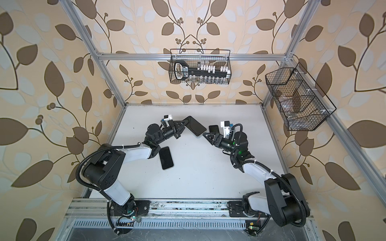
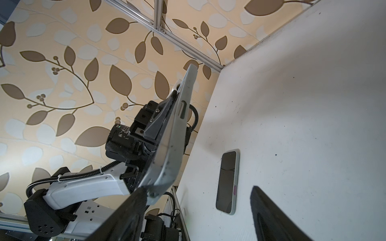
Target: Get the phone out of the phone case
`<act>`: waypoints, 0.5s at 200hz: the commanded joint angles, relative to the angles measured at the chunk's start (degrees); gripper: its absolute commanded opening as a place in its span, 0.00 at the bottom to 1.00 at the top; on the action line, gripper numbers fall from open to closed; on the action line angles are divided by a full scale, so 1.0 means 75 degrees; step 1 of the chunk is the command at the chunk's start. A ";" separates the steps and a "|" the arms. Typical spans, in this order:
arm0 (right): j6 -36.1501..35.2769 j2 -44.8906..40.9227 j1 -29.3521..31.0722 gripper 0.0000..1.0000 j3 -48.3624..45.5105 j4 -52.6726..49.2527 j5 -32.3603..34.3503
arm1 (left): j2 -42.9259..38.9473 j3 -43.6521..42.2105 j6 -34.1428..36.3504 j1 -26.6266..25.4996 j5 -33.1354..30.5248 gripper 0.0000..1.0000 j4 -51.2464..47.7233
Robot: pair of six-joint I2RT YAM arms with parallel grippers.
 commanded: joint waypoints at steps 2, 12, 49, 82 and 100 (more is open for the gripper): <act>0.0149 0.0120 -0.0050 0.78 0.0032 0.0357 -0.0019 | -0.0188 0.0455 -0.0251 -0.0146 0.0025 0.00 0.1128; 0.0205 0.0155 -0.0066 0.78 0.0003 0.0463 -0.0020 | -0.0177 0.0503 -0.0272 -0.0189 0.0041 0.00 0.1130; 0.0403 0.0370 -0.0119 0.78 -0.0040 0.0734 -0.0039 | -0.0185 0.0583 -0.0272 -0.0288 0.0042 0.00 0.1162; 0.0662 0.0640 -0.0172 0.78 -0.0084 0.1129 -0.0082 | -0.0186 0.0690 -0.0249 -0.0382 0.0112 0.00 0.1177; 0.0852 0.0717 -0.0216 0.77 -0.0111 0.1454 -0.0126 | -0.0192 0.0772 -0.0167 -0.0448 0.0210 0.00 0.1133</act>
